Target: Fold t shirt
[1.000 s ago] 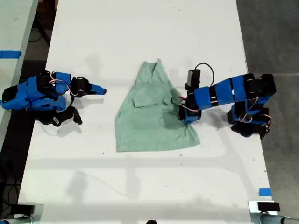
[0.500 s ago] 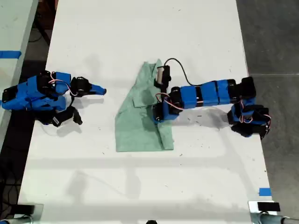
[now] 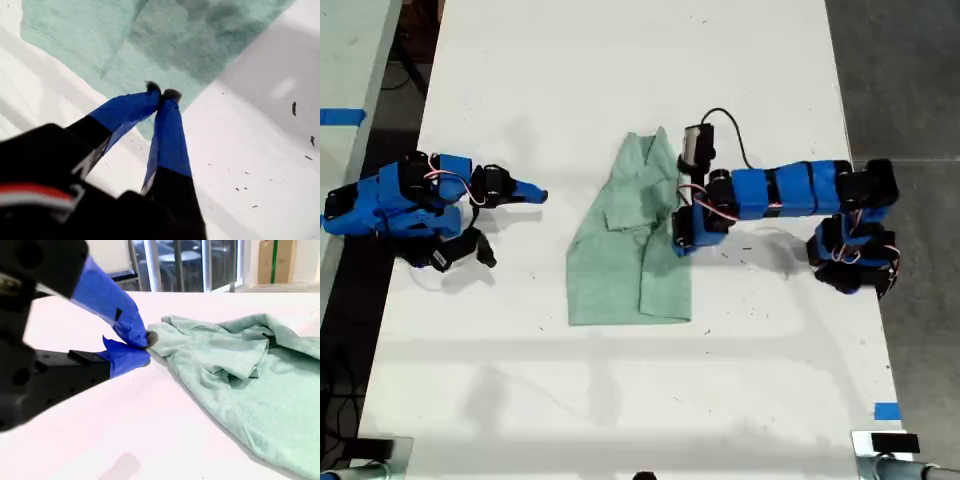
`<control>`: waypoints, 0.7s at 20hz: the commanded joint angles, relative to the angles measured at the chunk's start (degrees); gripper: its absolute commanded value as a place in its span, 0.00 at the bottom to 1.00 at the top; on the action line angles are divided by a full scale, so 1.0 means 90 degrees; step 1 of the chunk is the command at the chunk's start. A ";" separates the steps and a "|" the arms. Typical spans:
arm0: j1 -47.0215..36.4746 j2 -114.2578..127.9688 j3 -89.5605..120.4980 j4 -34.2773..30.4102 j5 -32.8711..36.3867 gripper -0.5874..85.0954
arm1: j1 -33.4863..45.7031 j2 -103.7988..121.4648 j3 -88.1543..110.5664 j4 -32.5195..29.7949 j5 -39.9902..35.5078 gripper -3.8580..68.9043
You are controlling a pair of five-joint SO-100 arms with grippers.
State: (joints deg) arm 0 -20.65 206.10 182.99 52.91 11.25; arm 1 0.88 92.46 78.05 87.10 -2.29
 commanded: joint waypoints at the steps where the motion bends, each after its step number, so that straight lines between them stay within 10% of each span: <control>1: -0.0010 0.0059 0.0039 0.0000 -0.0068 0.00 | 0.0166 0.2021 0.2314 -0.0498 0.0254 0.05; 8: -0.0010 0.0059 0.0039 0.0010 -0.0098 0.00 | 0.0430 0.7285 0.9648 -0.4404 0.0771 0.05; 10: 0.0020 0.0059 0.0049 0.0010 -0.0117 0.00 | 0.0410 0.9346 1.0713 -0.3994 0.0869 0.08; 12: -0.0010 0.0059 0.0049 -0.0010 -0.0088 0.00 | 0.0381 1.2109 1.1172 -0.1768 0.1152 0.08; 14: 0.0020 0.0059 0.0049 -0.0010 -0.0107 0.00 | 0.0400 1.2031 1.1162 -0.1641 0.1182 0.08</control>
State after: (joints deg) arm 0 -20.65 206.10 182.99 52.91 11.25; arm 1 4.48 195.56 175.08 68.20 7.65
